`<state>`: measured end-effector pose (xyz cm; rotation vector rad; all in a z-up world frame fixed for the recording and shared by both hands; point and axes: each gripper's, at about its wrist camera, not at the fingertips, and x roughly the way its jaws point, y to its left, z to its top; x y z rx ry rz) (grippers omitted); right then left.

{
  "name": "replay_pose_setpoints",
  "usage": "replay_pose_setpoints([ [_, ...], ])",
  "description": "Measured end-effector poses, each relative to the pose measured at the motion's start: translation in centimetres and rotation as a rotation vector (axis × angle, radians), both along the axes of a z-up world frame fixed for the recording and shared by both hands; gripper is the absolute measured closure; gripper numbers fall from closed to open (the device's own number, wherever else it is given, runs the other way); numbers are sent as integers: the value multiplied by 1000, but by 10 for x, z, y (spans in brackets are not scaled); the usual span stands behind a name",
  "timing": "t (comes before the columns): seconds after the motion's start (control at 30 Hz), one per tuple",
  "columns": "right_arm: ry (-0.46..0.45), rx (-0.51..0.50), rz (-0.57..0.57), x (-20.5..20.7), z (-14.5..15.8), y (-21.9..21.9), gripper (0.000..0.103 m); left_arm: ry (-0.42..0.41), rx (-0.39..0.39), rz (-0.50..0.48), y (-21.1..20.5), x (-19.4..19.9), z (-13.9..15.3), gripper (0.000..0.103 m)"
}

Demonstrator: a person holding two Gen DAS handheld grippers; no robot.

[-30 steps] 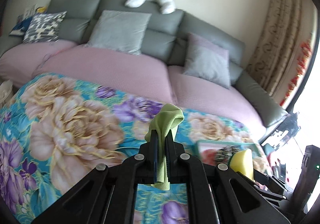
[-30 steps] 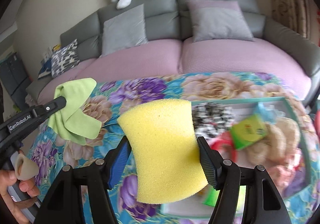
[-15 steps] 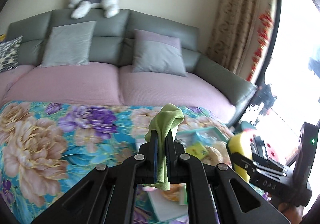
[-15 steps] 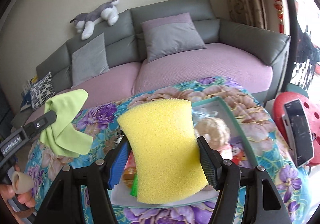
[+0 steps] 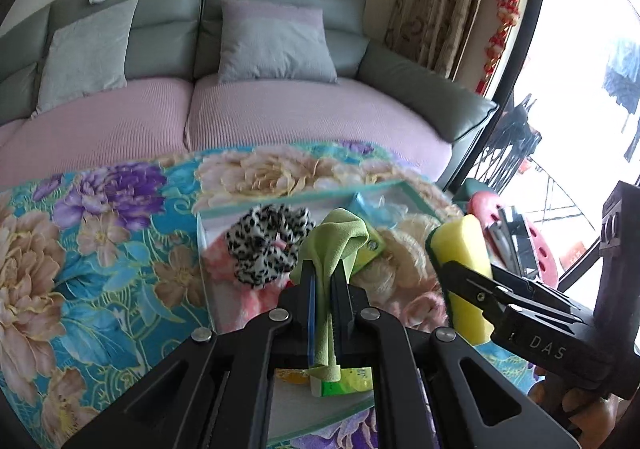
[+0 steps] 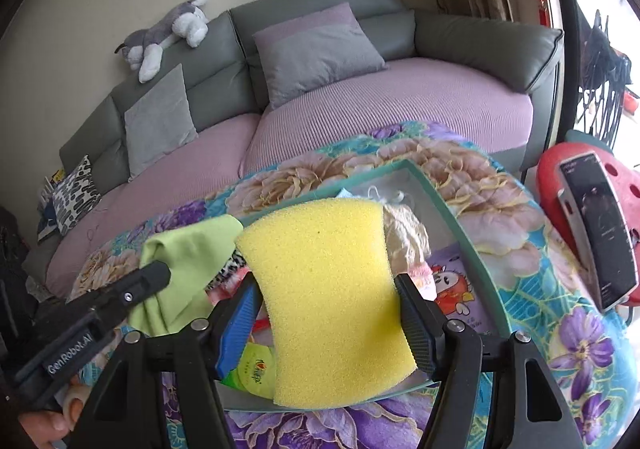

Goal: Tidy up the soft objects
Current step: 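Carry the green cloth and yellow sponge into the tray and open both tools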

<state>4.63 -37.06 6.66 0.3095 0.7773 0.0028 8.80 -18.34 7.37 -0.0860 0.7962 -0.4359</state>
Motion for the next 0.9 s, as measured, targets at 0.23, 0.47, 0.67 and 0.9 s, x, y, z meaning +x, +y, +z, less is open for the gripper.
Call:
replay_pose_setpoints([
  [0.23, 45, 35, 31, 11, -20, 7, 33, 89, 51, 11, -6, 10, -34, 97],
  [0.47, 67, -8, 57, 19, -27, 20, 33, 130, 98, 16, -10, 14, -51, 96],
  [0.67, 88, -28, 68, 25, -34, 24, 33, 147, 114, 28, -9, 18, -58, 96],
  [0.9, 81, -30, 65, 23, -31, 23, 32, 135, 137, 13, -7, 8, -47, 93],
])
